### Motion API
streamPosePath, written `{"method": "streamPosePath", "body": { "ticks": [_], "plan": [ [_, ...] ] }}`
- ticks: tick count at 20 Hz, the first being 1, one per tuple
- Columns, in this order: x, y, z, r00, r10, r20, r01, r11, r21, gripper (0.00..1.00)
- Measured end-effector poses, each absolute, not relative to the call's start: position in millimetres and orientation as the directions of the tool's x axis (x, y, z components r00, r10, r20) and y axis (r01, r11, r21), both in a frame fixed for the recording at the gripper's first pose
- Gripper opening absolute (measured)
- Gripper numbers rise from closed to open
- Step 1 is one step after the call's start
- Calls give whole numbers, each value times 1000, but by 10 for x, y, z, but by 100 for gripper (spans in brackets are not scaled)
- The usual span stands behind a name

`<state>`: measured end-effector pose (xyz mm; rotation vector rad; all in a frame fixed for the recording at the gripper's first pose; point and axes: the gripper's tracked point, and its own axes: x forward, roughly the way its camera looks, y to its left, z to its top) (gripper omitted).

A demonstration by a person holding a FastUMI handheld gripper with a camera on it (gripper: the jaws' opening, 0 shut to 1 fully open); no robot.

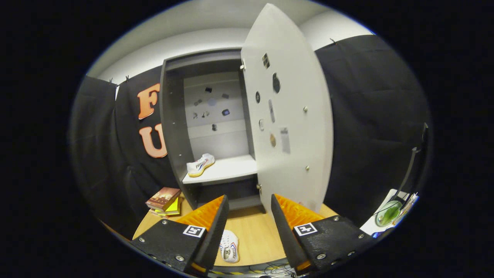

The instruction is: Open the shoe cabinet door, grab the shoes and put them into the shoe cabinet, then close the shoe cabinet door.

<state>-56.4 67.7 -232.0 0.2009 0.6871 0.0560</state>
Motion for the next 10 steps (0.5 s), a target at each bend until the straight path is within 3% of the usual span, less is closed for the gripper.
{"method": "streamPosePath", "body": {
  "ticks": [3,10],
  "plan": [
    [-749,934,-2654,680,198,-706,-56,974,220,79],
    [-1124,1175,-3490,457,253,-852,-90,967,239,86]
  ]
}}
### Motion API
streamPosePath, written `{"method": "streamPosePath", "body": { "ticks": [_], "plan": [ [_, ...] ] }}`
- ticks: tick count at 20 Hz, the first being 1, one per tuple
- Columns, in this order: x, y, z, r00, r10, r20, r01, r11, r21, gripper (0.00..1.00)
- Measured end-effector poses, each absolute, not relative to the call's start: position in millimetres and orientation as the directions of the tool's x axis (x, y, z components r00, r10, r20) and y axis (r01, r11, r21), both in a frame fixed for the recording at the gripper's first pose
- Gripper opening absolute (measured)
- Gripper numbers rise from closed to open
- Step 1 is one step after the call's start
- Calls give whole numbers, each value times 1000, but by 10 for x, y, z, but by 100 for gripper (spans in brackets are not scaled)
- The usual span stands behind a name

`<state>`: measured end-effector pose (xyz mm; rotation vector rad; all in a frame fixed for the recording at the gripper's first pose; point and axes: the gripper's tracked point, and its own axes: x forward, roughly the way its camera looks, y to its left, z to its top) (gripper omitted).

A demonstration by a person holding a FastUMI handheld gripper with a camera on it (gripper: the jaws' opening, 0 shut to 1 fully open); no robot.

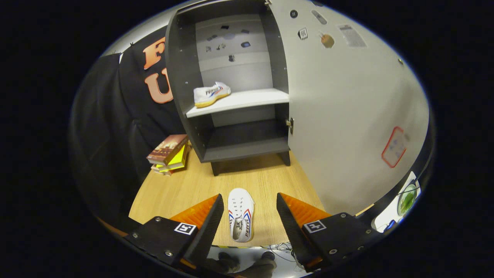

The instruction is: Open the shoe cabinet door, grab the shoes and put them into the shoe cabinet, then close the shoe cabinet door.

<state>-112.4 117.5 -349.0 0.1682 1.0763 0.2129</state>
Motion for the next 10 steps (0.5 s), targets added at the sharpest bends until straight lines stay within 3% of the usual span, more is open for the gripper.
{"method": "streamPosePath", "body": {
  "ticks": [10],
  "plan": [
    [-1477,1449,-4506,233,294,-927,-152,952,264,86]
  ]
}}
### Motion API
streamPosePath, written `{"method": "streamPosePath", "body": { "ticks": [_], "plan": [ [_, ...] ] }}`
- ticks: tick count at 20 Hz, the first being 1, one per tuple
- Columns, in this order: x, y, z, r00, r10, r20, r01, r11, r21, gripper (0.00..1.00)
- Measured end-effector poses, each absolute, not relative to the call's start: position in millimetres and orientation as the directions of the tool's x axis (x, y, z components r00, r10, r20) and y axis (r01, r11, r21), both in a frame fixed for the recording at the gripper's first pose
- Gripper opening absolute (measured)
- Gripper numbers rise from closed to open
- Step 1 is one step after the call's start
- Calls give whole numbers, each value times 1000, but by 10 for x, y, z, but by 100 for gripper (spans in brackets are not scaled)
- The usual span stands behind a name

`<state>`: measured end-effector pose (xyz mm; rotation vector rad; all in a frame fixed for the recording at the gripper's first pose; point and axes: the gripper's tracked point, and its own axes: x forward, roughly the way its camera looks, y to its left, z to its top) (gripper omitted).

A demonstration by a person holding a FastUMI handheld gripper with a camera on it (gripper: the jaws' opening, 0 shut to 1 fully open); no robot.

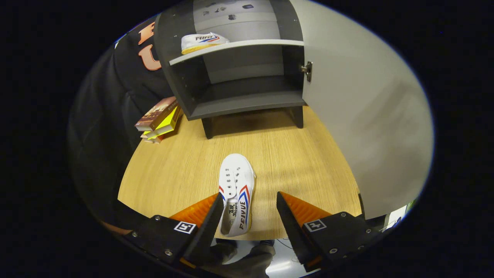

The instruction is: Open the shoe cabinet door, grab the shoes and put them into the shoe cabinet, then close the shoe cabinet door.

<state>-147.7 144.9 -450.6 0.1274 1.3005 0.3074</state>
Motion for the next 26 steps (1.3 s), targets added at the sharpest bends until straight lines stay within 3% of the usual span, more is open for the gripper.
{"method": "streamPosePath", "body": {
  "ticks": [8,12,16,20,24,26],
  "plan": [
    [-1653,1943,-4677,167,384,-908,-188,917,353,83],
    [-1747,2195,-4843,153,403,-902,-213,905,368,75],
    [-1855,2258,-5257,164,337,-927,-213,930,300,63],
    [-1828,2229,-5398,240,252,-937,-184,960,211,41],
    [-1861,2284,-5373,244,244,-938,-96,969,227,5],
    [-1802,2285,-5317,228,248,-942,-67,969,239,1]
  ]
}}
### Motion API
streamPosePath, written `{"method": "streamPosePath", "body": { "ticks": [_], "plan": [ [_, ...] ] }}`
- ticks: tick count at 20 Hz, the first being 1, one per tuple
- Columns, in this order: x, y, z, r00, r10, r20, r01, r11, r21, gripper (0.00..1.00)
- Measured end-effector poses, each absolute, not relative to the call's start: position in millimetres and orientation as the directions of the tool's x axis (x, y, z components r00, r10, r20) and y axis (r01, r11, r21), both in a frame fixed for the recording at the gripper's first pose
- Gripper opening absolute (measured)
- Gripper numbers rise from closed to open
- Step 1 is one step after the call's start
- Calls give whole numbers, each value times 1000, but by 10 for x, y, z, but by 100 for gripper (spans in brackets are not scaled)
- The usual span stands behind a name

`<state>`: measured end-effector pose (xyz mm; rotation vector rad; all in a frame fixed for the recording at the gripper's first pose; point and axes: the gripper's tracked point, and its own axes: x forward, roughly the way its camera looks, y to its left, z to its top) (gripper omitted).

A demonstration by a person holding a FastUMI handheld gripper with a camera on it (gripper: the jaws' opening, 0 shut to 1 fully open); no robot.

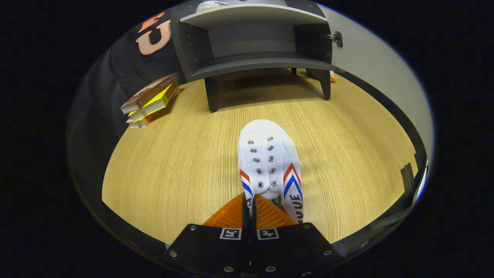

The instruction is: Open the shoe cabinet door, grab the shoes and put them into the shoe cabinet, then close the shoe cabinet door.

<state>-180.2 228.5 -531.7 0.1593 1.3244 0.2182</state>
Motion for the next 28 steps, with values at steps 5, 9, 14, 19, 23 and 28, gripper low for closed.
{"method": "streamPosePath", "body": {
  "ticks": [5,9,14,19,23,28],
  "plan": [
    [-1409,2191,-4978,282,244,-928,-40,969,243,0],
    [-1122,2082,-4669,339,236,-911,-42,971,236,0],
    [-625,1896,-3991,455,250,-855,-59,966,251,0],
    [-168,1902,-3387,539,274,-797,-91,959,269,0],
    [250,1898,-2997,586,282,-759,-118,957,265,0],
    [846,1865,-2740,642,255,-723,-126,965,229,0]
  ]
}}
